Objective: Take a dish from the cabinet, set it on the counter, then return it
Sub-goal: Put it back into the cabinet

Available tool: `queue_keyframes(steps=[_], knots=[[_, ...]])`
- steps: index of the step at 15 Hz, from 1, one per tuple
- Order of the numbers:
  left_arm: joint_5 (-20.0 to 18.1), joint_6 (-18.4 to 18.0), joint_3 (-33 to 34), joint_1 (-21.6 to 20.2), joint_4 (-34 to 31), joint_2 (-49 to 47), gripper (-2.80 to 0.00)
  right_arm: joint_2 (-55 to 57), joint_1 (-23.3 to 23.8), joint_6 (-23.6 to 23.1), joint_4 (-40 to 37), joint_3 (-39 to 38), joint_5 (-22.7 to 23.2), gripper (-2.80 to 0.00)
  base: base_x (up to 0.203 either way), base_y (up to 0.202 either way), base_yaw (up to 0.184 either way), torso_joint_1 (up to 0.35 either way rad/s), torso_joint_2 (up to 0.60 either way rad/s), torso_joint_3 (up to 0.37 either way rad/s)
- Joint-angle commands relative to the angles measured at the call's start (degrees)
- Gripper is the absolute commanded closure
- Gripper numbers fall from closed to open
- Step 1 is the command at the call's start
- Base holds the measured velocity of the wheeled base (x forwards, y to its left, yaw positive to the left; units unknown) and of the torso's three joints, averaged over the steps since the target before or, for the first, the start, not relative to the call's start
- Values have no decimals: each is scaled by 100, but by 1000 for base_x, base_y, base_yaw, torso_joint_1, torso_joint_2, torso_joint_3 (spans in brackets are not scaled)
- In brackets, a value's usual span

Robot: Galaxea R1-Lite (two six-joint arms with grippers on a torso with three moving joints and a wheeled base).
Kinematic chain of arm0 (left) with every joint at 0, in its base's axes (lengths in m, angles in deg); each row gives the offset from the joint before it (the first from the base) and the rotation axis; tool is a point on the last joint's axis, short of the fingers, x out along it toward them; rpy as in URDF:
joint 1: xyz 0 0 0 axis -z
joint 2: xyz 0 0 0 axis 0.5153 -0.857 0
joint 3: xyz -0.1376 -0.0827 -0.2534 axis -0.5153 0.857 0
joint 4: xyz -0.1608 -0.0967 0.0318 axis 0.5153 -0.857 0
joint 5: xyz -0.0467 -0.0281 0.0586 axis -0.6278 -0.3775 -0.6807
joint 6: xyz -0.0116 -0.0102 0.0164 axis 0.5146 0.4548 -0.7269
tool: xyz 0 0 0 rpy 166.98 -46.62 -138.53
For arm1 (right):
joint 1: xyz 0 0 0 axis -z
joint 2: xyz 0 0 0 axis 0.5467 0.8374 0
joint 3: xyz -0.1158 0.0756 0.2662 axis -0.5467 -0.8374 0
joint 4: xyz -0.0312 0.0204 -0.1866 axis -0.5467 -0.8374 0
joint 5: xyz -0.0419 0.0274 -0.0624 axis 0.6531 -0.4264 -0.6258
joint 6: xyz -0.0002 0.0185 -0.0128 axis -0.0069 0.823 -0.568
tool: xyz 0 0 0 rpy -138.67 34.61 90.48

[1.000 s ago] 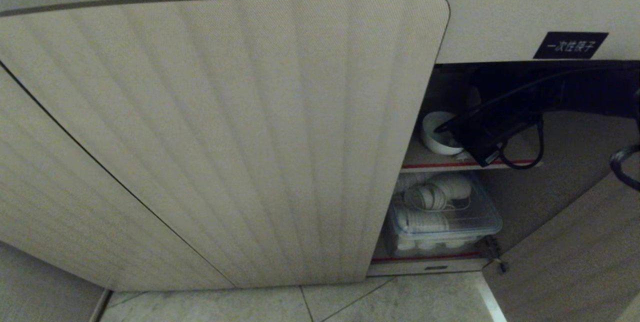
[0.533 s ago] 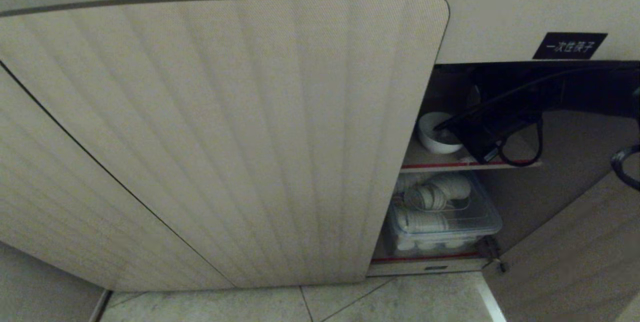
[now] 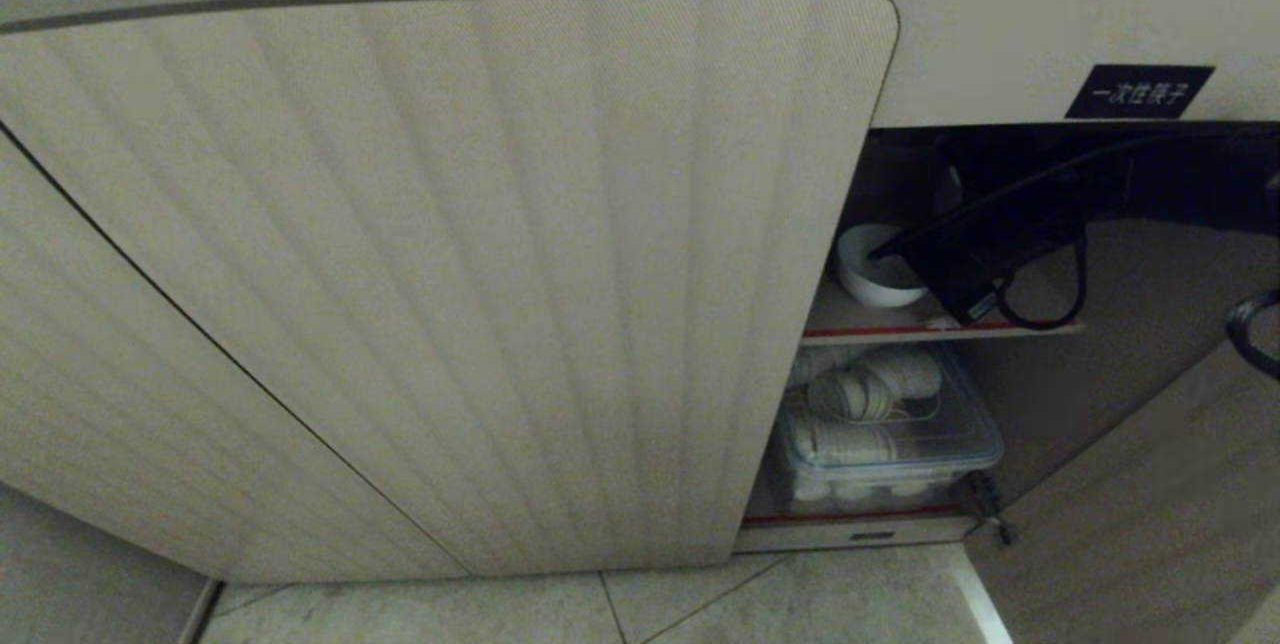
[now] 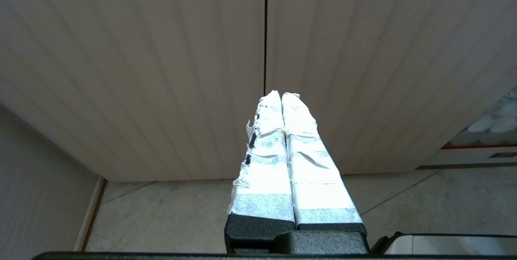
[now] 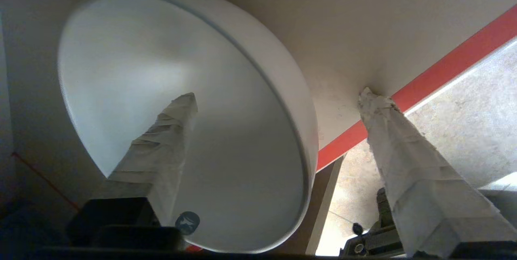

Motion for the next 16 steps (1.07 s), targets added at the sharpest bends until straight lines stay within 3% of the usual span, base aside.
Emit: queue_keyframes(steps=[1, 4, 16], knots=[[-1, 5, 1, -7, 3, 0, 0, -10, -12, -182, -21, -5, -62, -280, 0, 0, 0, 0, 0, 0], [-1, 5, 1, 1, 3, 0, 0, -1, -22, -715, -37, -22, -346, -280, 0, 0, 0, 0, 0, 0], [-1, 5, 1, 1, 3, 0, 0, -27, -119, -1536, 232, -58, -789, -280, 0, 0, 0, 0, 0, 0]])
